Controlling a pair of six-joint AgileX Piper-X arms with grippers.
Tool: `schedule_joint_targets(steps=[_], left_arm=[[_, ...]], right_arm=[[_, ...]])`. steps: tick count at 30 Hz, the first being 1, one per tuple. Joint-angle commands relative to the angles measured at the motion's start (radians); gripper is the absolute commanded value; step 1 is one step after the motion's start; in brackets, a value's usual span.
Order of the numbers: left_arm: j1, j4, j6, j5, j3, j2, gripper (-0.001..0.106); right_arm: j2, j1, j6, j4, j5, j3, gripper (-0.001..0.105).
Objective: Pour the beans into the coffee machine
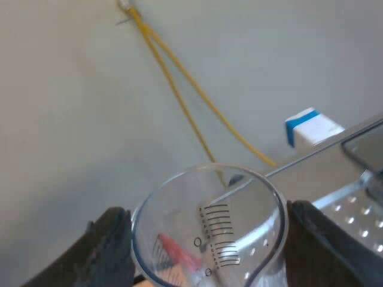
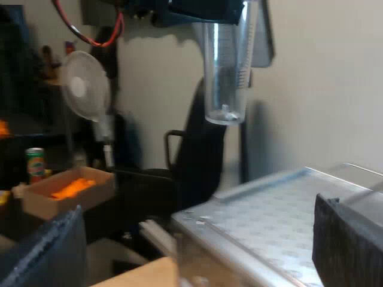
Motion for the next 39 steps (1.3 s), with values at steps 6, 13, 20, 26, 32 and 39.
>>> schedule_joint_targets(steps=[6,13,20,26,32,39], left_arm=[[0.07,0.055,-0.014,0.012,0.021,-0.061,0.002],[0.245,-0.013,-0.057,0.081,0.306,-0.249,0.002],[0.387,-0.113,-0.089,0.136,0.585,-0.392,0.002],[0.425,-0.237,-0.111,0.154,0.825,-0.478,0.002],[0.425,-0.395,-0.112,0.121,1.037,-0.527,0.002],[0.425,-0.608,-0.107,0.121,1.234,-0.53,0.002]], right_arm=[[-0.011,0.123,-0.036,-0.016,0.039,-0.012,0.078],[0.01,0.156,-0.027,-0.006,0.054,-0.012,0.078],[0.064,0.156,0.021,0.045,0.05,-0.012,0.078],[0.11,0.23,0.025,0.054,0.057,0.031,0.078],[0.16,0.317,0.05,-0.001,0.153,0.12,0.078],[0.245,0.33,0.106,-0.188,0.198,0.196,0.078]])
